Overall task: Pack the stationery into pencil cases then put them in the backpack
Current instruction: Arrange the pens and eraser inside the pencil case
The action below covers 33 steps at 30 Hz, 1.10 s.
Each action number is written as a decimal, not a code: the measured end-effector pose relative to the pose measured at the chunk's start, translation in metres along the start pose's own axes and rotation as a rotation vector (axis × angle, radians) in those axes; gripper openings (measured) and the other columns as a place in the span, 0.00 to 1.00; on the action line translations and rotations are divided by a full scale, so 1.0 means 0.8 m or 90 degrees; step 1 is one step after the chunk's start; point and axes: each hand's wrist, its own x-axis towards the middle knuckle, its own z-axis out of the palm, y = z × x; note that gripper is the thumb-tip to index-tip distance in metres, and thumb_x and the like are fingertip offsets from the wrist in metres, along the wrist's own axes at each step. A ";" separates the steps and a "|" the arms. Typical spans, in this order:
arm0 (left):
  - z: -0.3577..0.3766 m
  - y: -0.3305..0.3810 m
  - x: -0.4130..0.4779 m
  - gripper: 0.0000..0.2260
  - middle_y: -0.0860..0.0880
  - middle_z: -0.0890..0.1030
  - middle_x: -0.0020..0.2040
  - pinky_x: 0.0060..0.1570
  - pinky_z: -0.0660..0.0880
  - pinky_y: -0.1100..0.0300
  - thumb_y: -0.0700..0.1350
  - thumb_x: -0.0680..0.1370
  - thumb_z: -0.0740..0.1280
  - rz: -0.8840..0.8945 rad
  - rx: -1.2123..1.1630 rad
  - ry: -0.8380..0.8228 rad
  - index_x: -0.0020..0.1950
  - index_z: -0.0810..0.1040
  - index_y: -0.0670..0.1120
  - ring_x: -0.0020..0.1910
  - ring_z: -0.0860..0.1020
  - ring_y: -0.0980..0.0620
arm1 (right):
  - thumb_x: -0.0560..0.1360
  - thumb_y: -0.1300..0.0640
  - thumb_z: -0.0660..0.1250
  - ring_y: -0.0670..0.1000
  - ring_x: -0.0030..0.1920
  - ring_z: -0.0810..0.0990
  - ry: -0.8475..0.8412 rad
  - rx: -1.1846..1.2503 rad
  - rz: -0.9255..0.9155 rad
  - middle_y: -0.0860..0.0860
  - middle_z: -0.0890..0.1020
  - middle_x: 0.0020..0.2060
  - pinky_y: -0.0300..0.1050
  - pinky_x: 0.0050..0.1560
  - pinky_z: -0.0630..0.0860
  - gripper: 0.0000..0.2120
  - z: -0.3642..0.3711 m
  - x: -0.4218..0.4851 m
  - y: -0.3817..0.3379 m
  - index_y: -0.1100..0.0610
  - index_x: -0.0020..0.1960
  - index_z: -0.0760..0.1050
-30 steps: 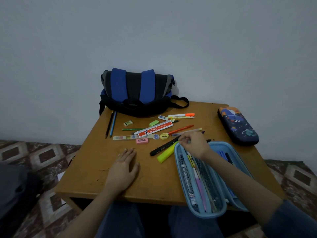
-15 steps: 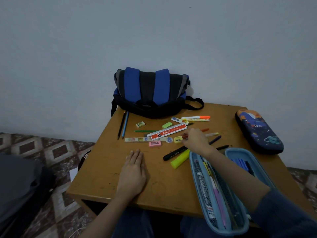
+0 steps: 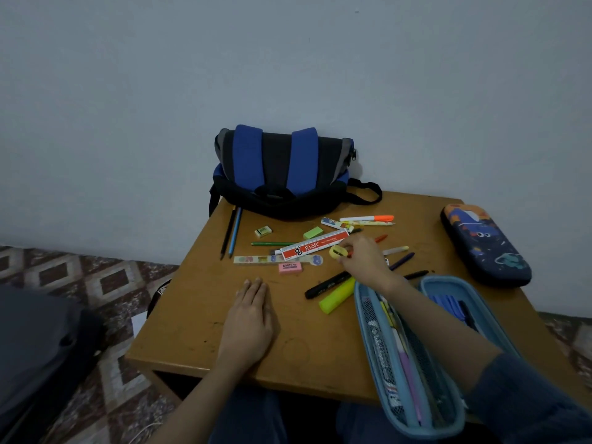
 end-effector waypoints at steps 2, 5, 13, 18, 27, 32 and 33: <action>0.002 -0.002 0.000 0.22 0.52 0.58 0.76 0.73 0.49 0.59 0.49 0.82 0.53 -0.003 -0.008 0.007 0.75 0.58 0.46 0.76 0.52 0.54 | 0.72 0.61 0.70 0.53 0.50 0.79 0.007 0.061 0.010 0.55 0.82 0.50 0.43 0.48 0.75 0.12 -0.013 -0.008 0.004 0.62 0.55 0.79; -0.001 0.001 0.003 0.16 0.50 0.72 0.68 0.70 0.59 0.54 0.46 0.78 0.62 -0.085 -0.108 0.097 0.66 0.73 0.46 0.69 0.66 0.51 | 0.72 0.61 0.71 0.50 0.45 0.78 -0.002 0.123 0.043 0.55 0.82 0.49 0.40 0.43 0.75 0.13 -0.034 -0.028 0.013 0.62 0.56 0.78; 0.013 0.109 -0.008 0.03 0.54 0.74 0.47 0.60 0.68 0.56 0.48 0.76 0.67 0.008 -0.251 0.062 0.43 0.78 0.50 0.56 0.71 0.53 | 0.69 0.59 0.74 0.48 0.41 0.77 -0.038 0.135 0.086 0.54 0.81 0.41 0.42 0.43 0.75 0.10 -0.070 -0.067 0.055 0.62 0.48 0.80; 0.028 0.166 -0.015 0.15 0.52 0.75 0.46 0.53 0.69 0.57 0.60 0.74 0.65 0.122 -0.185 -0.069 0.38 0.75 0.49 0.53 0.71 0.53 | 0.71 0.57 0.72 0.46 0.41 0.75 -0.084 0.054 0.040 0.54 0.82 0.46 0.29 0.33 0.67 0.11 -0.078 -0.082 0.073 0.61 0.52 0.80; 0.032 0.190 -0.015 0.16 0.50 0.71 0.61 0.62 0.62 0.51 0.56 0.72 0.65 0.064 0.016 -0.100 0.51 0.79 0.46 0.64 0.64 0.49 | 0.73 0.54 0.70 0.50 0.54 0.79 -0.103 -0.035 -0.032 0.53 0.82 0.54 0.39 0.53 0.72 0.15 -0.068 -0.088 0.073 0.57 0.58 0.80; 0.031 0.198 -0.015 0.22 0.48 0.70 0.63 0.62 0.61 0.49 0.63 0.71 0.64 0.067 0.087 -0.124 0.52 0.79 0.46 0.66 0.63 0.48 | 0.74 0.55 0.69 0.51 0.55 0.79 -0.122 -0.057 -0.032 0.52 0.82 0.56 0.38 0.53 0.71 0.15 -0.065 -0.088 0.071 0.57 0.59 0.79; 0.031 0.199 -0.014 0.23 0.48 0.70 0.64 0.63 0.61 0.49 0.63 0.71 0.65 0.067 0.098 -0.132 0.53 0.79 0.46 0.66 0.63 0.47 | 0.74 0.55 0.69 0.51 0.54 0.79 -0.130 -0.062 -0.029 0.52 0.82 0.55 0.40 0.54 0.73 0.15 -0.066 -0.087 0.071 0.56 0.59 0.79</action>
